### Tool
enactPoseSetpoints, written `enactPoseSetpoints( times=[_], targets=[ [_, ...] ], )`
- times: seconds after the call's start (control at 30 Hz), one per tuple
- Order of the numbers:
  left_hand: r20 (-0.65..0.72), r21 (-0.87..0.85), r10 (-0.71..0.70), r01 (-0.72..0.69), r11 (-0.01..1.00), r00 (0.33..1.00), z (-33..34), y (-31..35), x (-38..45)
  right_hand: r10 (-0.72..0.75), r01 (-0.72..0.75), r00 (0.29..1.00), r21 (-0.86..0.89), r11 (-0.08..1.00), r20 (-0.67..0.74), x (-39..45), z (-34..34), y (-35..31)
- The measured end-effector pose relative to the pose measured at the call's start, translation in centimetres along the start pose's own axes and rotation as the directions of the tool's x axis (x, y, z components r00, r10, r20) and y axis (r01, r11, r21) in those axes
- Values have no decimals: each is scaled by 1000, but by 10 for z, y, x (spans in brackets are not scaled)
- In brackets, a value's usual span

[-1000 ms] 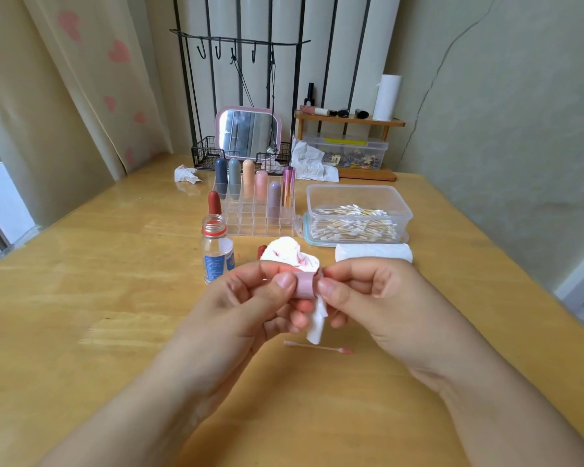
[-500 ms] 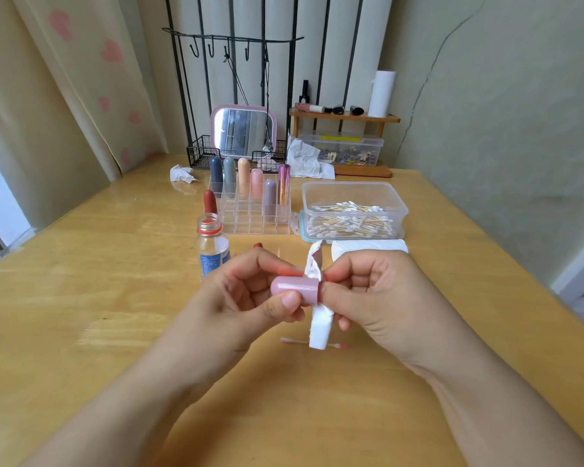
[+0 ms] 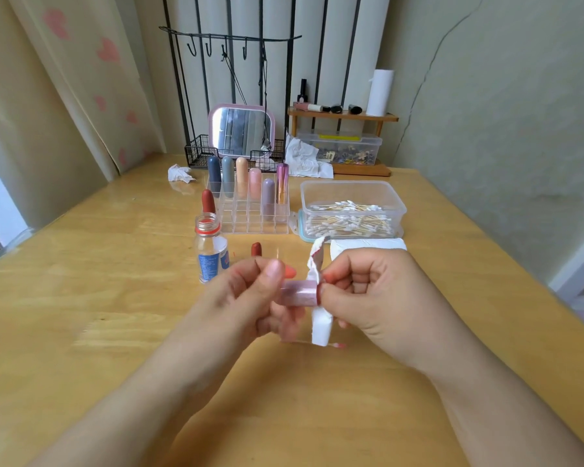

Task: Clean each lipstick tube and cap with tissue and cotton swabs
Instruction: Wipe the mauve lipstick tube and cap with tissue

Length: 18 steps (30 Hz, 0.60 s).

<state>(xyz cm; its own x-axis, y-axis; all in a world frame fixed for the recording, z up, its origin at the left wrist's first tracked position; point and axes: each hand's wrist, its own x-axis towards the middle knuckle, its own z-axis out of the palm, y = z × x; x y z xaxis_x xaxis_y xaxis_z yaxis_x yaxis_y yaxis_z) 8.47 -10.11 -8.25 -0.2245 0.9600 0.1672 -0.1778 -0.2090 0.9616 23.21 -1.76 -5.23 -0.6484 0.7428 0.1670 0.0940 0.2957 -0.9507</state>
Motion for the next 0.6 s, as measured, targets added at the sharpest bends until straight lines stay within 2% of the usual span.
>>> enactPoseSetpoints(
  times=[0.07, 0.23, 0.3, 0.43, 0.5, 0.6],
  targets=[
    [0, 64, -19, 18, 998, 1000, 0, 0, 0, -39, 39, 999, 0, 999, 9, -1, 1, 1],
    [26, 83, 125, -127, 988, 992, 0, -1, 0, 25, -25, 1000, 4, 1000, 3, 2, -2, 1],
    [11, 43, 103, -103, 994, 995, 0, -2, 1, 26, -26, 1000, 13, 1000, -3, 2, -3, 1],
    [-27, 39, -58, 60, 997, 998, 1, 1, 1, -9, 9, 1000, -21, 1000, -17, 1, 0, 2],
    [-19, 90, -48, 49, 995, 999, 1, 0, 2, -5, 5, 1000, -34, 999, -7, 0, 1, 2],
    [-1, 81, 48, -47, 996, 999, -1, -1, 2, 11, -11, 1000, -20, 1000, -22, 1, 0, 2]
  ],
)
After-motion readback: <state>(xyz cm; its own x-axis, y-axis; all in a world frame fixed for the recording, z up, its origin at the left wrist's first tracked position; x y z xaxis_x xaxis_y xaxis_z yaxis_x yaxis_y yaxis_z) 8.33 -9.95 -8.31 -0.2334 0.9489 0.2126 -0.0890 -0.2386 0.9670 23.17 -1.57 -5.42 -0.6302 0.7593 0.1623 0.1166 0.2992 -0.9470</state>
